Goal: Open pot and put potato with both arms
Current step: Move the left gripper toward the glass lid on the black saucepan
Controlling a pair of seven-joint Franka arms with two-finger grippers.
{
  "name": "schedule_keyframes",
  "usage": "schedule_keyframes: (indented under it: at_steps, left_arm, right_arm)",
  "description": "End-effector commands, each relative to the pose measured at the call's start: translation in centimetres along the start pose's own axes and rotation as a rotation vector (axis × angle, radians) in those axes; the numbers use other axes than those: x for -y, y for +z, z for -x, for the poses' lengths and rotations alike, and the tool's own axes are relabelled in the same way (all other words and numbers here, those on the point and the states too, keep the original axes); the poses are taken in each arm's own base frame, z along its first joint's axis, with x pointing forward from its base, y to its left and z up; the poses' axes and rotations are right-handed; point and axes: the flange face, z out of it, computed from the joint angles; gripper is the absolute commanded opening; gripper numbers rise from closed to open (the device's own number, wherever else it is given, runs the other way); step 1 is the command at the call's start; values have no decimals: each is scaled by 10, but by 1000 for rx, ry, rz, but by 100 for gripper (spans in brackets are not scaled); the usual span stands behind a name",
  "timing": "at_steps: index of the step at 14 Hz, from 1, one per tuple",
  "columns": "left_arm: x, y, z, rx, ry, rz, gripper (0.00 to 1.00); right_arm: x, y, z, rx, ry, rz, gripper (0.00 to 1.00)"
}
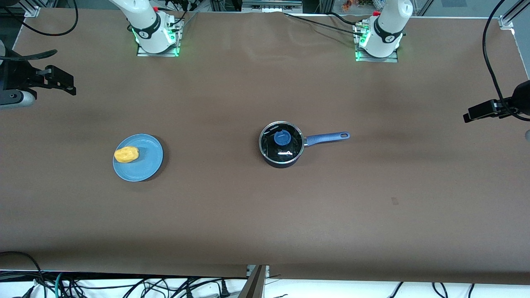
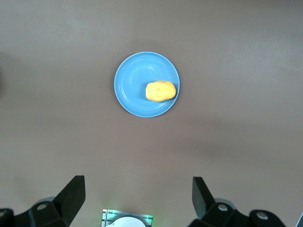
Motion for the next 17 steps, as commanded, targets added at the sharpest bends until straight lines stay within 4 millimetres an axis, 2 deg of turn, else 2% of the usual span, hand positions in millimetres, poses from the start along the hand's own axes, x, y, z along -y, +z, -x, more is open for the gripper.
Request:
schedule_keyframes:
  at_steps: [1,3,4,6,7,8,9,10,11,14,16,17]
  left_arm:
    - [1,-2,10,7,9,-16,100]
    - [1,8,7,27,6,-5,100]
    - [-4,25,7,63,14,0,100]
    - [-32,56,0,57,34,34,100]
    - [-62,71,-3,26,26,32,100]
    - [-91,78,-2,3,-30,35,100]
    - [-114,91,-4,12,-101,35,100]
    - [-144,102,-4,6,-129,46,100]
    - [-163,118,-9,1,-158,61,100]
    - [-248,187,-20,-28,-184,88,100]
    - [-300,231,-14,-63,-198,59,100]
    - [-319,243,-10,-69,-218,56,100]
  right_arm:
    - [-4,-3,5,-2,13,-9,100]
    - [-5,-2,4,-8,7,-3,100]
    - [-5,-2,3,-10,6,-5,100]
    - [-4,-3,3,-13,6,-6,100]
    - [3,-4,2,-14,-5,-2,100]
    - [7,-4,2,-13,-9,3,100]
    - [11,-4,2,-12,-15,9,100]
    - [9,-4,2,-12,-12,9,100]
    - [6,-4,2,-14,-6,7,100]
    - [3,-4,3,-12,0,6,100]
    - [2,-3,4,-4,2,7,100]
    - [0,-3,5,-3,5,6,100]
